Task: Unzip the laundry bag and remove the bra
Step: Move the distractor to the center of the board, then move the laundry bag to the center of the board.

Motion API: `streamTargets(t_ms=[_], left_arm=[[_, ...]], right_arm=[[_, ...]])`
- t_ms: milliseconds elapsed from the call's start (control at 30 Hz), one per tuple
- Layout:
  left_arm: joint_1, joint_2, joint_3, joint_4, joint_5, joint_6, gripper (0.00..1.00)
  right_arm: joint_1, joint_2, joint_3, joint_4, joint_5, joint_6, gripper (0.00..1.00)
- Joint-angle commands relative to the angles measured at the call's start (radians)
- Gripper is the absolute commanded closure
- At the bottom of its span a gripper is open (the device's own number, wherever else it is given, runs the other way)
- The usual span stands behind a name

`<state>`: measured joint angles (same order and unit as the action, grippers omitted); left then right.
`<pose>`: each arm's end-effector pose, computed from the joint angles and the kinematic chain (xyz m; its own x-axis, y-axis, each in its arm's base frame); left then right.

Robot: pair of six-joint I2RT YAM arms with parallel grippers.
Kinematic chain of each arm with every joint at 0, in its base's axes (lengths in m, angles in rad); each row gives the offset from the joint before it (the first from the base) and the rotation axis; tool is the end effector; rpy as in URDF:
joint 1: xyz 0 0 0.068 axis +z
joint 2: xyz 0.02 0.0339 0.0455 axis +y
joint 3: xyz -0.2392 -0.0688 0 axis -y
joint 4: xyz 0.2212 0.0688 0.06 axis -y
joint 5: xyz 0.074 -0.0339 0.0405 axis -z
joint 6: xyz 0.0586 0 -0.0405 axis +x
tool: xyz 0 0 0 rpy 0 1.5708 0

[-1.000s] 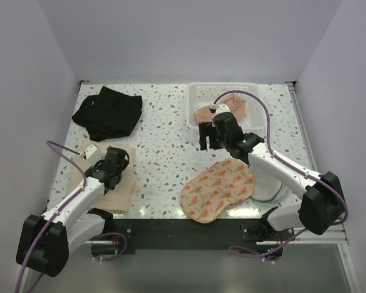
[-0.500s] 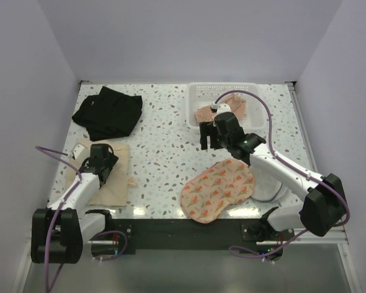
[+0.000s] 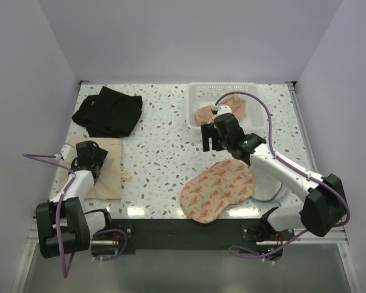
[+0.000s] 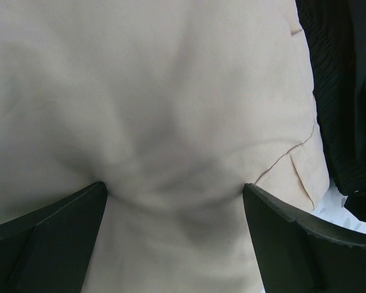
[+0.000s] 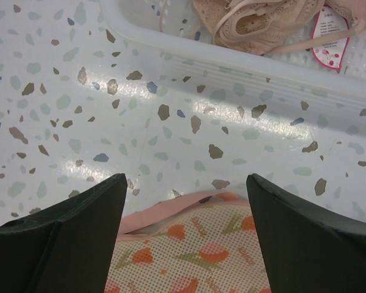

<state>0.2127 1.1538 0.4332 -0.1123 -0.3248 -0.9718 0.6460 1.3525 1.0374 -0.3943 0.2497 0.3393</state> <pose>0.2072 0.0639 0.1355 -0.0692 -0.8157 -0.5743 -0.8284 0.3677 -0.4225 0.2453 0.1668 0.2503 -0.6348 -0.0747 -0.7691 -0.2358 0.9666 0.1007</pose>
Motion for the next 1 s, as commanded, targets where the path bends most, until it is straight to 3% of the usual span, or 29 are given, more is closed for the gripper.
streamTargets(t_ms=[0,267,467,667,800,967], left_arm=[[0.021,0.006,-0.014,-0.047,0.029,0.056,0.0],[-0.03,-0.274,-0.021,-0.085,-0.02,0.12,0.09],[-0.173,-0.328,0.081,-0.204,-0.142,0.151,0.09],[-0.197,-0.339,0.137,-0.165,-0.001,0.287,0.07],[-0.205,-0.275,0.157,-0.112,0.195,0.364,0.08],[-0.338,-0.195,0.15,-0.012,0.268,0.387,0.09]], right_arm=[[0.003,-0.067,-0.034,-0.023,0.082,0.033,0.16],[0.003,-0.177,-0.152,-0.04,0.243,0.095,0.16],[0.001,-0.182,-0.168,-0.101,0.232,0.089,0.14],[0.003,-0.179,-0.151,-0.254,0.183,0.177,0.14],[0.003,-0.213,-0.18,-0.307,0.083,0.242,0.15],[0.003,-0.251,-0.283,-0.31,0.017,0.303,0.17]])
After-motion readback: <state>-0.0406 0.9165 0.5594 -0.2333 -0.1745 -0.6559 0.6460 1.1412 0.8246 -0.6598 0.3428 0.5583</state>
